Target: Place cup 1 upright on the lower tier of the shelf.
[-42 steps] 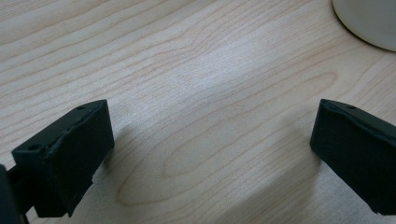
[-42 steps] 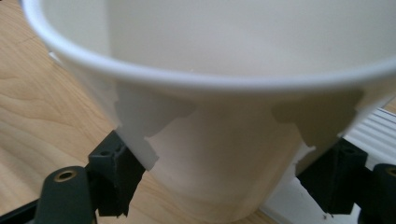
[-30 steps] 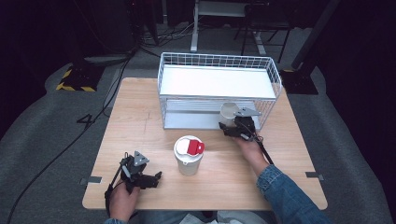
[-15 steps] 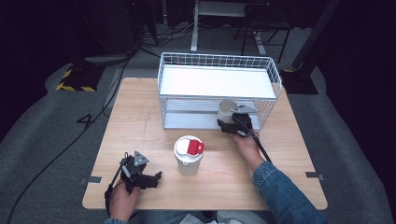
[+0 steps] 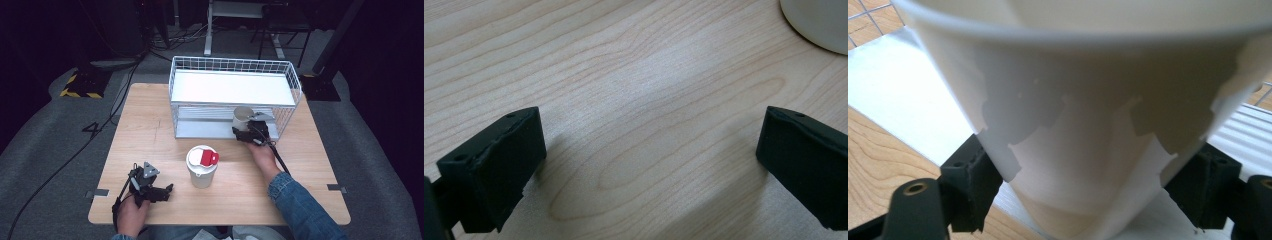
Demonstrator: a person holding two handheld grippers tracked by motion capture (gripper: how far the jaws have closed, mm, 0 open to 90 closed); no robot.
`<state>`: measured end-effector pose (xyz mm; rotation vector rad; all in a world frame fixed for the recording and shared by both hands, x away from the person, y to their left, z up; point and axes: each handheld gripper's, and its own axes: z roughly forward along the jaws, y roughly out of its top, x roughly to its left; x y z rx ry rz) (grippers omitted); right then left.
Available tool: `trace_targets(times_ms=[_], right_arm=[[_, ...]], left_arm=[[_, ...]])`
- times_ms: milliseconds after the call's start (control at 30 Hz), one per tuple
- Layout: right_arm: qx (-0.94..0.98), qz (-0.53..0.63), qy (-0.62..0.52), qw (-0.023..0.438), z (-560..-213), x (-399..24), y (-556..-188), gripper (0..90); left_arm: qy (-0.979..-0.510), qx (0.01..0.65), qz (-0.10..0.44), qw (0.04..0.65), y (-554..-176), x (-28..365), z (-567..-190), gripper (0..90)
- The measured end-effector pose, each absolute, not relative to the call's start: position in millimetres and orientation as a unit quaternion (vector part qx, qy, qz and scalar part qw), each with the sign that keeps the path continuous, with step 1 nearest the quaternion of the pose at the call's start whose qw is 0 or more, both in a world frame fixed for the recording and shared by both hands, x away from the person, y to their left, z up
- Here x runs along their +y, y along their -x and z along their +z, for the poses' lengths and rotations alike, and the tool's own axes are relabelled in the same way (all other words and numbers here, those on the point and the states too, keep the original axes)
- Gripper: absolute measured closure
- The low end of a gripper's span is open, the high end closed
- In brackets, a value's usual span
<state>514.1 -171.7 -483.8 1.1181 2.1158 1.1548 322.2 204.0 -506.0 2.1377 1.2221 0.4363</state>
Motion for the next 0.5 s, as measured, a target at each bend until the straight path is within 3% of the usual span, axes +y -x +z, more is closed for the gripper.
trace_targets(times_ms=[500], right_arm=[[0.776, 0.430, -0.387, 0.251, -477.3, -168.2, -507.7, 4.5]], left_arm=[[-0.811, 0.464, 0.166, 0.315, -322.3, 204.0, -506.0, 0.1]])
